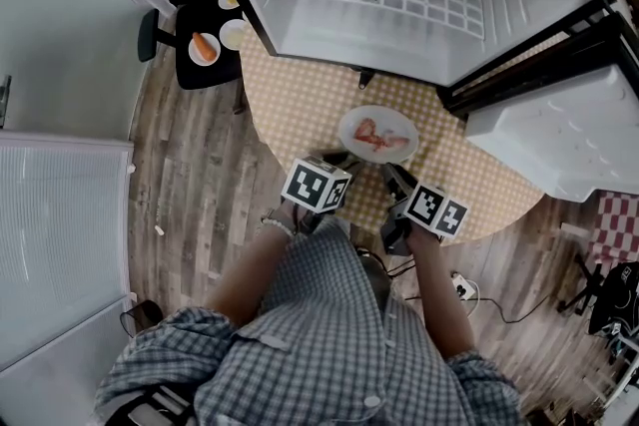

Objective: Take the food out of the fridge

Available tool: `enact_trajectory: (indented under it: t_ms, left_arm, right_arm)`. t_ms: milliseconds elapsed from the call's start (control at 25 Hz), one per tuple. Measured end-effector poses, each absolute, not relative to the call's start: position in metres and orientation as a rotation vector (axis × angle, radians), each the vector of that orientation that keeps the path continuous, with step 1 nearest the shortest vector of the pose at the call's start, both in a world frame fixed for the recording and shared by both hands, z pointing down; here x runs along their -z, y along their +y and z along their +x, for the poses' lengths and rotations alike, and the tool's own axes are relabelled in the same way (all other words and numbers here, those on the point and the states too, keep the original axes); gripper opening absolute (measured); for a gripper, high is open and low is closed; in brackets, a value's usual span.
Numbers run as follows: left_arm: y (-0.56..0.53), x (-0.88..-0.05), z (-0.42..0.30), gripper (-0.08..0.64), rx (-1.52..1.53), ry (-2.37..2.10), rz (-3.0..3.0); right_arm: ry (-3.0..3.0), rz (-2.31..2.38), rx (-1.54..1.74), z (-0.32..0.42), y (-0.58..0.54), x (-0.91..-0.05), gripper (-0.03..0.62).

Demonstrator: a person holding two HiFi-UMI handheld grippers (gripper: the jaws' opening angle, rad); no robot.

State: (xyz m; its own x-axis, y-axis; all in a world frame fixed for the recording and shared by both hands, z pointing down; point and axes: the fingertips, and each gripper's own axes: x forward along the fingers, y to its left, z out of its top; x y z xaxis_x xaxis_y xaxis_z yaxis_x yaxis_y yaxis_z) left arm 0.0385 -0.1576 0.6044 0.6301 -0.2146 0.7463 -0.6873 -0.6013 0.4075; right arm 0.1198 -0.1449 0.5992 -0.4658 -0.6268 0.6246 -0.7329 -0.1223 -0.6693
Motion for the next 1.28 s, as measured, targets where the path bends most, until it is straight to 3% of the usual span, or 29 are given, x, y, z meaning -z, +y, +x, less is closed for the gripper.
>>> enact_trajectory:
  t_ms: [280,400,800,1280]
  left_arm:
    - [-0.169,-0.574,0.023,0.042,-0.823,-0.791,2.220]
    - [-0.176,-0.552,0.023,0.009,-0.807,-0.831,2.291]
    - [-0.203,-0.475,0.027,0.008,-0.751,-0.952,2.509]
    - [-0.201,-0.413,0.020,0.006,-0.664,-1.015,2.582]
  right_arm:
    - [-2.077,1.639,-1.500,0.122,-0.146,-0.567,0.091]
    - [-2.152,1.744,-1.271,0.129,-0.154,-0.530,0.047]
    - [-2.303,1.749,-0.746,0.121,-0.162,-0.440,0.015]
    - [-2.320,1.805,-0.533,0.131,-0.177,-0.395,0.011]
